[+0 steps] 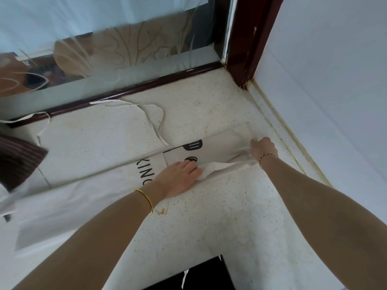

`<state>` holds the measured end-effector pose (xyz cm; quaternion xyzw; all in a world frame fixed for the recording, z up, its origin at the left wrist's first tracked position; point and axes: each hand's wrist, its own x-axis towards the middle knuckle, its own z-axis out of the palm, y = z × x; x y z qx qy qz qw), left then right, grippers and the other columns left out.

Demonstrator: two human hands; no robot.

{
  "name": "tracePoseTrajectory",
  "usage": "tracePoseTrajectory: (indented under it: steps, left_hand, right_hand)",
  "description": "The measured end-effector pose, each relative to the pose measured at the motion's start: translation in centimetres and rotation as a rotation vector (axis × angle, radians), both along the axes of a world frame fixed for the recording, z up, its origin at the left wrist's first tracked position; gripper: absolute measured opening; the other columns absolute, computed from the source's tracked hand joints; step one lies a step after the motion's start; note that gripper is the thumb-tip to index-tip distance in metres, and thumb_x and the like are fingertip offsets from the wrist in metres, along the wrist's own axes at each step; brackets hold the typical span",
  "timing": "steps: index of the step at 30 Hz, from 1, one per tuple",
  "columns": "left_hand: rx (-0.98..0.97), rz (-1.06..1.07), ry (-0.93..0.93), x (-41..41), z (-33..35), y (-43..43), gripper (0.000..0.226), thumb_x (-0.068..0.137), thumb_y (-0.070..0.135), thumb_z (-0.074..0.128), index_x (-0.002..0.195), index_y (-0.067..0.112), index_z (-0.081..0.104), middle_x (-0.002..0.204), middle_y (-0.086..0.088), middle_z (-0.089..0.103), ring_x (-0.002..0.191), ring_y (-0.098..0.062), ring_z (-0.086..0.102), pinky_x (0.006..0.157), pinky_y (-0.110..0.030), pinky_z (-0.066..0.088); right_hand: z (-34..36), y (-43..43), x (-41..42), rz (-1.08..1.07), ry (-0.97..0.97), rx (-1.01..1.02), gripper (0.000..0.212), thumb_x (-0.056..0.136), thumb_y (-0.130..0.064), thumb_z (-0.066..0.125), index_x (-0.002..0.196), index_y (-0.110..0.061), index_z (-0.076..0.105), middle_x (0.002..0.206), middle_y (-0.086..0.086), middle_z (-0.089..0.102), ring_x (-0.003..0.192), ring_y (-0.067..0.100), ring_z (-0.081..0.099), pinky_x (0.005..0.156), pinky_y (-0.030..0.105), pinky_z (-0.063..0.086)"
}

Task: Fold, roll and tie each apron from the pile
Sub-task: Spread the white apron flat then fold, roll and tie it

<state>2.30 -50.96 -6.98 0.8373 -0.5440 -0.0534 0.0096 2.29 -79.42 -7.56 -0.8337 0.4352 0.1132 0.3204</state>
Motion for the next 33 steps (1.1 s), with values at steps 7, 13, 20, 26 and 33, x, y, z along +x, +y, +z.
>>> tracePoseTrajectory:
  steps: [7, 13, 20, 26, 33]
  left_hand:
    - [-0.025, 0.491, 0.317, -0.5, -0.2, -0.1, 0.040, 0.097, 0.015, 0.046, 0.135, 0.009, 0.037, 0.123, -0.010, 0.042, 0.107, -0.027, 0.049, 0.086, -0.040, 0.047]
    - [-0.048, 0.645, 0.670, 0.6, -1.0, 0.6, 0.041, 0.093, -0.001, 0.047, 0.134, 0.002, 0.040, 0.116, -0.015, 0.048, 0.099, -0.028, 0.054, 0.086, -0.024, 0.043]
    - [-0.767, 1.201, 1.217, 1.9, 2.7, 3.6, 0.024, 0.091, -0.014, 0.038, 0.100, 0.001, 0.055, 0.079, -0.011, 0.055, 0.066, -0.017, 0.055, 0.058, -0.021, 0.052]
    - [-1.108, 1.364, 1.543, 3.6, 6.6, 8.9, 0.044, 0.103, 0.039, 0.030, 0.098, 0.003, 0.055, 0.080, -0.011, 0.062, 0.060, -0.019, 0.064, 0.055, -0.029, 0.056]
    - [-0.932, 1.228, 1.575, 3.1, 7.8, 17.4, 0.068, 0.083, 0.071, 0.036, 0.094, 0.009, 0.064, 0.080, -0.007, 0.067, 0.073, -0.023, 0.064, 0.078, -0.038, 0.050]
  right_hand:
    - [0.9, -0.2, 0.5, -0.020, -0.038, 0.060, 0.023, 0.088, -0.010, 0.044, 0.066, -0.010, 0.039, 0.064, 0.004, 0.040, 0.053, 0.018, 0.037, 0.046, 0.025, 0.026]
    - [6.3, 3.2, 0.8, -0.001, -0.346, 0.100, 0.025, 0.087, -0.014, 0.040, 0.065, -0.018, 0.028, 0.063, -0.001, 0.031, 0.052, 0.014, 0.029, 0.049, 0.027, 0.024]
    - [12.5, 13.2, 0.4, 0.342, -0.560, 0.097, 0.025, 0.089, -0.017, 0.046, 0.067, -0.022, 0.033, 0.062, -0.006, 0.038, 0.053, 0.010, 0.037, 0.051, 0.027, 0.034]
    - [11.7, 23.7, 0.0, 0.657, -0.577, -0.031, 0.029, 0.080, -0.018, 0.051, 0.059, -0.022, 0.031, 0.056, -0.006, 0.033, 0.052, 0.014, 0.036, 0.050, 0.028, 0.029]
    - [8.2, 32.6, -1.5, 1.000, -0.322, 0.163, 0.006, 0.090, -0.024, 0.050, 0.084, -0.024, 0.050, 0.060, -0.008, 0.049, 0.054, 0.011, 0.055, 0.051, 0.024, 0.039]
